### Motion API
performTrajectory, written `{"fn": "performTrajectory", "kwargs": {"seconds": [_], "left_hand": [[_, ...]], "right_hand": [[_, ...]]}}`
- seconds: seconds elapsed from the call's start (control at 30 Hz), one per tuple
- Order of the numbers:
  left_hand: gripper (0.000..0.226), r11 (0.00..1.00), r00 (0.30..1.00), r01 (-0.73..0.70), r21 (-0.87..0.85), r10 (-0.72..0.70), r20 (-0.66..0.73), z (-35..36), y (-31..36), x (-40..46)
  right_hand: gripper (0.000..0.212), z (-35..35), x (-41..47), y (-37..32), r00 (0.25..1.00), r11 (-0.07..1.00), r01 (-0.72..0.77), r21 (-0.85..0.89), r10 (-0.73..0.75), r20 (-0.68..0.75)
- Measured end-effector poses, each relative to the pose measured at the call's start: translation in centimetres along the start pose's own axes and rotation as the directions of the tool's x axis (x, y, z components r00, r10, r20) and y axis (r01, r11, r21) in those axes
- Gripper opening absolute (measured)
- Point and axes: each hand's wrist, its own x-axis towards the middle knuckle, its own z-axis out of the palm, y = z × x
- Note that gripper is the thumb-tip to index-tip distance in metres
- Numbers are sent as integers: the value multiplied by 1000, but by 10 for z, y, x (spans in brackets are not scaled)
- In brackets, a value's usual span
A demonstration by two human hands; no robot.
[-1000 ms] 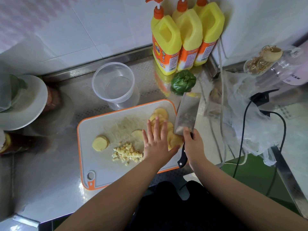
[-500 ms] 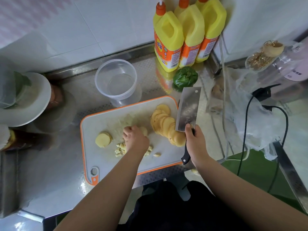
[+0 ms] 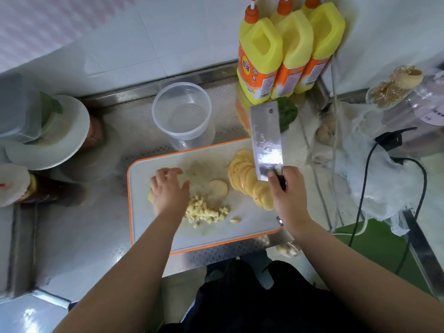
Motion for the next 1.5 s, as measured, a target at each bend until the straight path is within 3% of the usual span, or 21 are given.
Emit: {"fn": "performTrajectory", "kwargs": {"seconds": [0.07,0.13,0.27,0.4,0.73,0.9,1.0,1.13,1.2,1.27,1.33,1.5], "left_hand": [[39,997,997,78,22,-77,-24,-8,-23,0],[44,991,991,106,76,-111,73,-13,-42,-1],[55,989,977,72,126,-95,190,-14,-57,-4],[58,980,976,88,178,-121,183,-15,-50,-1],[72,973,937,71,218,-140,322,-23,-55,16],[53,990,884,122,66,-139,446,-28,-65,21],[30,986,896,160,-52,-123,426,-32,-72,21],[18,855,911,303,-420,-131,390,-43,-61,14],[19,820,902,316,-477,-104,418,-45,-51,7],[19,840,911,256,-478,-44,410,-42,-39,1],[16,906,914,109,-408,71,400,-36,-19,0],[23,945,802,-243,-219,323,502,-9,32,14]], "right_hand": [[40,0,2,-11,992,998,39,-41,-34,126],[39,4,1,-21,955,987,101,-128,-60,289],[37,18,-11,-31,905,945,214,-248,-96,414],[33,29,-22,-29,931,977,95,-191,-20,364],[35,26,-22,-28,969,992,33,-120,-3,246],[35,26,-27,-27,955,991,50,-124,-11,295],[30,29,-27,-31,936,985,57,-164,4,352],[34,34,-26,-39,923,956,119,-267,-8,384],[26,37,-28,-40,926,930,155,-334,-19,378],[26,37,-31,-37,945,923,168,-347,-51,322],[27,34,-33,-35,964,936,138,-324,-53,259],[28,24,-30,-36,978,966,108,-236,-61,198]]}}
